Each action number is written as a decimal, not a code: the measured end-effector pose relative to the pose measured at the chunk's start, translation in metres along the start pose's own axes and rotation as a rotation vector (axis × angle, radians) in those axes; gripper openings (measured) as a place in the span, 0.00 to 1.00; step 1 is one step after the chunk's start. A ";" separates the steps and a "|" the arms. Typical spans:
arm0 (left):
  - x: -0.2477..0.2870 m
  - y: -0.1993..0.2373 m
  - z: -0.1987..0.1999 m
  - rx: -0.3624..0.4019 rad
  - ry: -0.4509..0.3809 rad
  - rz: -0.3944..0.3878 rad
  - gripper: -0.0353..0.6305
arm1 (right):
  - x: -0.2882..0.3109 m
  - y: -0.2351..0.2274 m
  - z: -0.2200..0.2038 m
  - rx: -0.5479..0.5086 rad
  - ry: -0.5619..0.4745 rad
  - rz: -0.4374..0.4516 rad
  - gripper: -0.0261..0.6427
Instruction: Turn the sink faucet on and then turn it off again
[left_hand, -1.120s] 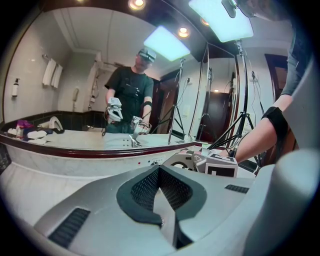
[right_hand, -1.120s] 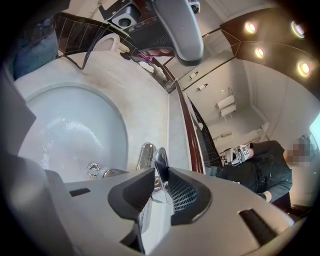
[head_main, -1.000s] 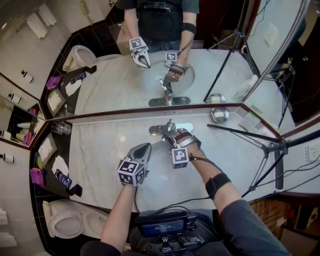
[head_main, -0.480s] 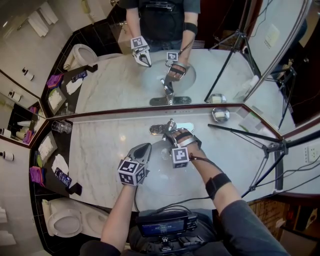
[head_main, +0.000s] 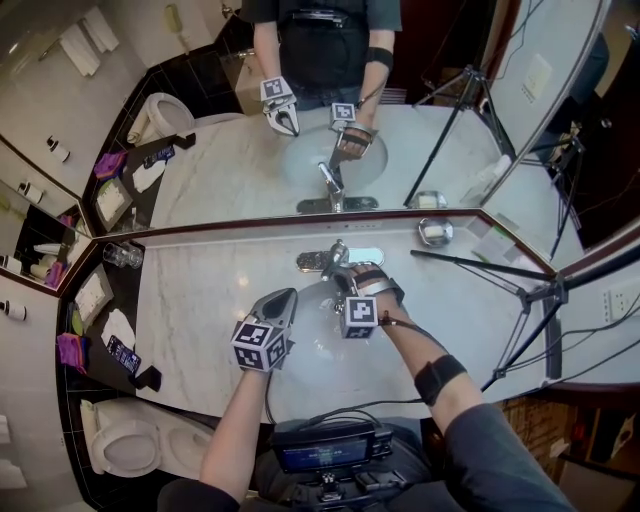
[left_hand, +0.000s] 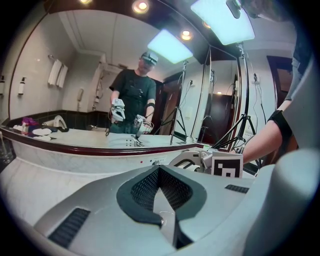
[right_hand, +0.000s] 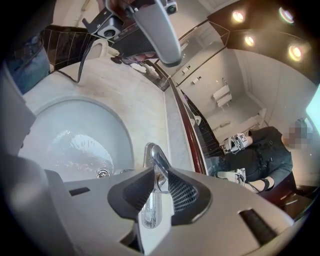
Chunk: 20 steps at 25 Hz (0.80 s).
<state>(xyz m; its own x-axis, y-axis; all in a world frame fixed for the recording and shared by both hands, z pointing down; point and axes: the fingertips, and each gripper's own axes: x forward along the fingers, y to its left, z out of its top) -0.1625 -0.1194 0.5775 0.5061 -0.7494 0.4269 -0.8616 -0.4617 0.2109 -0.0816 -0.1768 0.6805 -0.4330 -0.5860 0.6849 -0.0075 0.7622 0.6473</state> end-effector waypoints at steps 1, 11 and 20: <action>0.000 -0.001 -0.001 -0.001 -0.001 -0.001 0.05 | -0.005 -0.001 -0.001 0.021 -0.003 -0.002 0.19; -0.004 -0.012 0.001 -0.001 -0.015 -0.010 0.05 | -0.054 -0.027 -0.032 0.359 0.002 -0.106 0.07; -0.013 -0.014 0.006 -0.009 -0.037 -0.007 0.05 | -0.100 -0.050 -0.061 0.671 -0.065 -0.183 0.07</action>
<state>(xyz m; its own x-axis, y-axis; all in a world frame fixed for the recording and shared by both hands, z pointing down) -0.1565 -0.1060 0.5642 0.5126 -0.7636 0.3926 -0.8585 -0.4626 0.2214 0.0166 -0.1732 0.6002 -0.4247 -0.7196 0.5494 -0.6318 0.6702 0.3894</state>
